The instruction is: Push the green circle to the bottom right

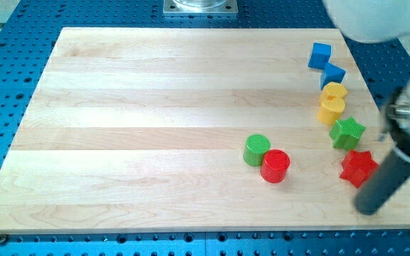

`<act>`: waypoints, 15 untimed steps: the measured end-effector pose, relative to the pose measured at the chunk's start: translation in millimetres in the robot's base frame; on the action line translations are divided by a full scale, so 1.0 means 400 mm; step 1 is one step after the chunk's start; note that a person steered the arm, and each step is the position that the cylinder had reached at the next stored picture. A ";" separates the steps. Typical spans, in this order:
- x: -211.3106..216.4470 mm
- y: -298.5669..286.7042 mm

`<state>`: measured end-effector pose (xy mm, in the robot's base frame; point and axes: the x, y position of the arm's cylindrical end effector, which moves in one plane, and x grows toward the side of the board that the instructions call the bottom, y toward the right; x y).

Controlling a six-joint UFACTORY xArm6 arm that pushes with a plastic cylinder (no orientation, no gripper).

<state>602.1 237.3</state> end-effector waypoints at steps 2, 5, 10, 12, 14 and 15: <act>-0.066 -0.028; 0.038 -0.327; -0.203 -0.277; -0.155 -0.232; -0.113 -0.108; -0.114 -0.183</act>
<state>556.5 164.1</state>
